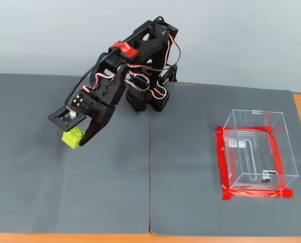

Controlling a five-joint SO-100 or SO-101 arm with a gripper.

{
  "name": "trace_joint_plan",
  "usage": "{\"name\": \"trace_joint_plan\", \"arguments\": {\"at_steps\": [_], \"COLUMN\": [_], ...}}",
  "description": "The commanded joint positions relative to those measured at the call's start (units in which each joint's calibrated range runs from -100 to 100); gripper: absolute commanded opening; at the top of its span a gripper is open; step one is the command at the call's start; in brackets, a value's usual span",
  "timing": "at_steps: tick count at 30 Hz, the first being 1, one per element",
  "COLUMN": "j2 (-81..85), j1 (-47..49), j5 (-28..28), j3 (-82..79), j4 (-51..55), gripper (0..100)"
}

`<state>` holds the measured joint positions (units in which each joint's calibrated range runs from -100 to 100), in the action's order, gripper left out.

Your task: Pick the green lego block and place it into the transparent box

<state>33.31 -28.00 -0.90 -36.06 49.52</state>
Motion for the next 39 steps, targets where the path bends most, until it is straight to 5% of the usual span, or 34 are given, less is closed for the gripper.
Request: {"name": "trace_joint_plan", "arguments": {"at_steps": [1,9,13,24,39], "j2": [1.84,-0.71,-5.62,-16.73,-25.55], "j1": [4.09,15.28,29.68,50.64,70.04], "j5": [0.15,-0.22,-0.22,-0.22,-0.27], "j3": [7.25,15.84,23.17,35.2,39.81], "j4": [1.35,1.35,1.08,1.17,1.17], "gripper": [14,14,14,14,14]}}
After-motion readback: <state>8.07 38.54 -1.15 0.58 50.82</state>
